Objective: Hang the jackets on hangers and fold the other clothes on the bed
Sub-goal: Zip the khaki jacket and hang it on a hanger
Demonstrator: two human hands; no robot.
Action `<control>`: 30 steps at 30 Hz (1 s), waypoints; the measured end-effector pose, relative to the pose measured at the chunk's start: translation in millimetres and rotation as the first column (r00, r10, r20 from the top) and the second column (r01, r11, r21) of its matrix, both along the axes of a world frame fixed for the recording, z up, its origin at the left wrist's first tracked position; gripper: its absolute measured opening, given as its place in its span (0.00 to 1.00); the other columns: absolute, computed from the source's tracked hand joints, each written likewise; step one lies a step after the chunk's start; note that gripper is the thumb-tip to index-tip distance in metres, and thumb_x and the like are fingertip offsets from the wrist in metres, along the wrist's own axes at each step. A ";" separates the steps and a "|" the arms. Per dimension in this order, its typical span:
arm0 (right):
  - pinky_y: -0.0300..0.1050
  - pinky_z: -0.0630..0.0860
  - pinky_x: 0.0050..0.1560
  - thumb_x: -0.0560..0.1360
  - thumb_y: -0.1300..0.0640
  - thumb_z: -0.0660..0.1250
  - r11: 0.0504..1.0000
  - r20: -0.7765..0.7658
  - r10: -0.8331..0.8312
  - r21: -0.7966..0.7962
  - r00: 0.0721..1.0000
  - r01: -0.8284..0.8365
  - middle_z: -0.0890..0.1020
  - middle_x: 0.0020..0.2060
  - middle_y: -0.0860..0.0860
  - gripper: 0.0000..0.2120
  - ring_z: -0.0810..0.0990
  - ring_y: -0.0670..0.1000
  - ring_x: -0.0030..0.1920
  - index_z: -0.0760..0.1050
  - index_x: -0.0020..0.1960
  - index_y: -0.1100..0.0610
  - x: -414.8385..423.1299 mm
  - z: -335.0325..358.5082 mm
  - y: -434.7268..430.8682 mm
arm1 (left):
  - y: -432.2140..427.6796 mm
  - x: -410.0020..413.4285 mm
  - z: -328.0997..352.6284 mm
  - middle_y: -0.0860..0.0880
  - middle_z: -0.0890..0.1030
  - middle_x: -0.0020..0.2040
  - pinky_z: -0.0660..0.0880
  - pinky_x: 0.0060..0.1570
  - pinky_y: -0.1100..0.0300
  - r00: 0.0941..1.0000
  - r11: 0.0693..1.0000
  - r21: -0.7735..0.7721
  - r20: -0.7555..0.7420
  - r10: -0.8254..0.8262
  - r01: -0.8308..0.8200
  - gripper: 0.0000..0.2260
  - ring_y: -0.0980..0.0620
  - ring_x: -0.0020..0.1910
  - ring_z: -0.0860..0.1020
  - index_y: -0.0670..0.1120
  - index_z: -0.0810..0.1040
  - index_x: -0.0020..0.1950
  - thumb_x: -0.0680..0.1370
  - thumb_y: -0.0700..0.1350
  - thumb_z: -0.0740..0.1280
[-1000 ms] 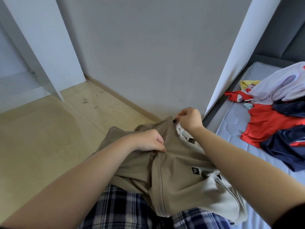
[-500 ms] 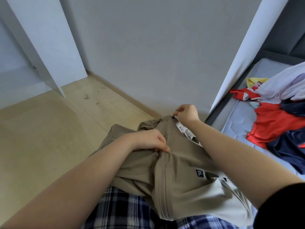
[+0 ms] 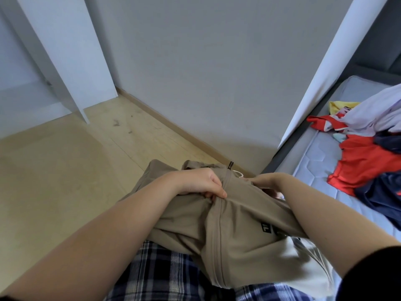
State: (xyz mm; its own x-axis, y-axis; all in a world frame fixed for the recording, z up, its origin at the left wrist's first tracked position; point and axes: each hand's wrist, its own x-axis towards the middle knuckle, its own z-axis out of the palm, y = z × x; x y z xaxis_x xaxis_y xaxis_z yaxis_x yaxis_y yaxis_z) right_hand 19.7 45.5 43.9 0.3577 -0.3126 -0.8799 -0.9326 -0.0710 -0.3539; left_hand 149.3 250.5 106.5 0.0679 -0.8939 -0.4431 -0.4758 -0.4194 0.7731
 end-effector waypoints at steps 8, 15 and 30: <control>0.39 0.77 0.33 0.76 0.55 0.67 0.993 0.192 -0.113 0.001 0.975 0.114 0.81 0.29 0.53 0.10 0.79 0.50 0.28 0.77 0.39 0.59 8.5 12.2 -4.1 | -0.9 -0.7 -2.7 0.56 0.70 0.21 0.61 0.25 0.67 0.999 1.000 -0.009 0.032 0.016 -0.015 0.20 0.60 0.23 0.65 0.51 0.74 0.21 0.74 0.46 0.71; 0.38 0.78 0.34 0.74 0.48 0.70 0.979 0.373 -0.087 -0.140 0.924 0.149 0.85 0.40 0.53 0.15 0.82 0.50 0.37 0.80 0.49 0.60 13.3 39.3 0.3 | -6.7 -6.5 0.1 0.57 0.73 0.22 0.64 0.25 0.71 0.994 1.000 -0.016 0.103 0.027 -0.025 0.19 0.62 0.22 0.68 0.50 0.75 0.21 0.73 0.45 0.71; 0.45 0.66 0.38 0.72 0.63 0.59 0.255 0.284 0.472 -0.950 0.834 0.179 0.79 0.43 0.57 0.06 0.71 0.59 0.39 0.71 0.43 0.53 32.9 136.4 34.0 | -18.9 4.4 49.3 0.51 0.76 0.32 0.67 0.34 0.59 0.824 0.916 -0.400 0.519 0.226 0.000 0.12 0.52 0.33 0.74 0.44 0.77 0.35 0.75 0.49 0.68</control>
State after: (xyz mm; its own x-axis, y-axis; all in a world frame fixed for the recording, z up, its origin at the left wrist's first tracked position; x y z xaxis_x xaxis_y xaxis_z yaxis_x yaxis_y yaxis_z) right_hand 52.5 79.5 180.3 0.7013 -0.6531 0.2856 -0.6063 -0.7573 -0.2429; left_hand 153.7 231.6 155.8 0.3067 -0.9500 0.0582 -0.8299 -0.2369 0.5050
